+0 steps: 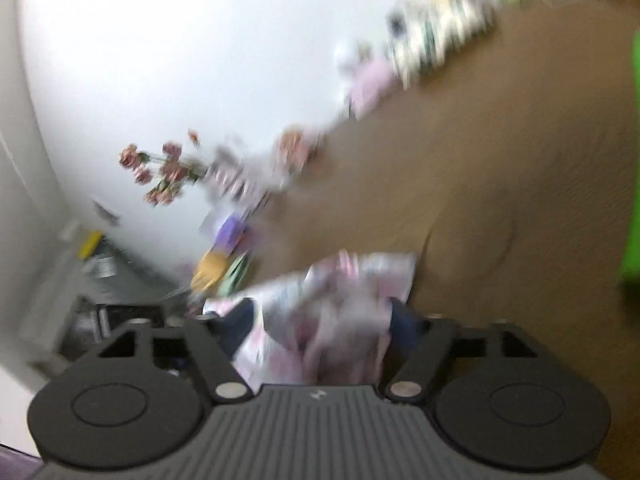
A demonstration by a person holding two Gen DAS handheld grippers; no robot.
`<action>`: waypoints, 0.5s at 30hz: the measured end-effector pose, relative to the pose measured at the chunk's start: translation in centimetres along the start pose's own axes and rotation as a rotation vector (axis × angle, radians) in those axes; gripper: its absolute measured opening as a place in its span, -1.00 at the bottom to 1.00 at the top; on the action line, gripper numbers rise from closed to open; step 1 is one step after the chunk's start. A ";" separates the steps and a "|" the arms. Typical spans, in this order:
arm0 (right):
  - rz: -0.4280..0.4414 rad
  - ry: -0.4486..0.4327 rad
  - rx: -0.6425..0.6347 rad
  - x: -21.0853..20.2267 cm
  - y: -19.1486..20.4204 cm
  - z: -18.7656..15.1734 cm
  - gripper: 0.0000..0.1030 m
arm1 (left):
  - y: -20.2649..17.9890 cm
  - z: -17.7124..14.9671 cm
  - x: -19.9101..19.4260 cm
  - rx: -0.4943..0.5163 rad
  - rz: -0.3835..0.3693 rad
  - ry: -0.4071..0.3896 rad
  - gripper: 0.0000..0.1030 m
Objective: Fold clothes
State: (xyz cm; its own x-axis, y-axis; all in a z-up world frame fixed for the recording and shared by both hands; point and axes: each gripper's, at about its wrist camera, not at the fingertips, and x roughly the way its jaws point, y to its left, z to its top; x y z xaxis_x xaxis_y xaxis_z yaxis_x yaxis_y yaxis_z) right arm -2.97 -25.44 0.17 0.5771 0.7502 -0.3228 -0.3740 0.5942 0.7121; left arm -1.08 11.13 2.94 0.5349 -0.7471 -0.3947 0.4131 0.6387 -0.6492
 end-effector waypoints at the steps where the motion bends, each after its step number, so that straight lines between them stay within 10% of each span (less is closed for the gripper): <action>1: -0.020 -0.029 -0.066 0.0 0.7 0.0 0.92 | 0.2 0.1 0.2 -0.009 0.020 -0.008 0.23; 6: -0.064 -0.006 -0.275 2.7 2.9 0.4 1.00 | 0.9 0.7 1.1 -0.082 0.076 -0.027 0.23; 15: -0.052 0.178 -0.208 6.8 1.4 0.3 0.83 | 2.3 0.8 2.2 -0.114 0.101 -0.037 0.23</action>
State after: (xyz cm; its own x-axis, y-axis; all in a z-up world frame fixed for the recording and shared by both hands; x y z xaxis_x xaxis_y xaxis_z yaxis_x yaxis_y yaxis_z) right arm 0.64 -19.59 -0.84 0.4699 0.7451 -0.4734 -0.4987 0.6666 0.5541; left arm 1.65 11.13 1.08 0.5971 -0.6715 -0.4387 0.2706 0.6835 -0.6779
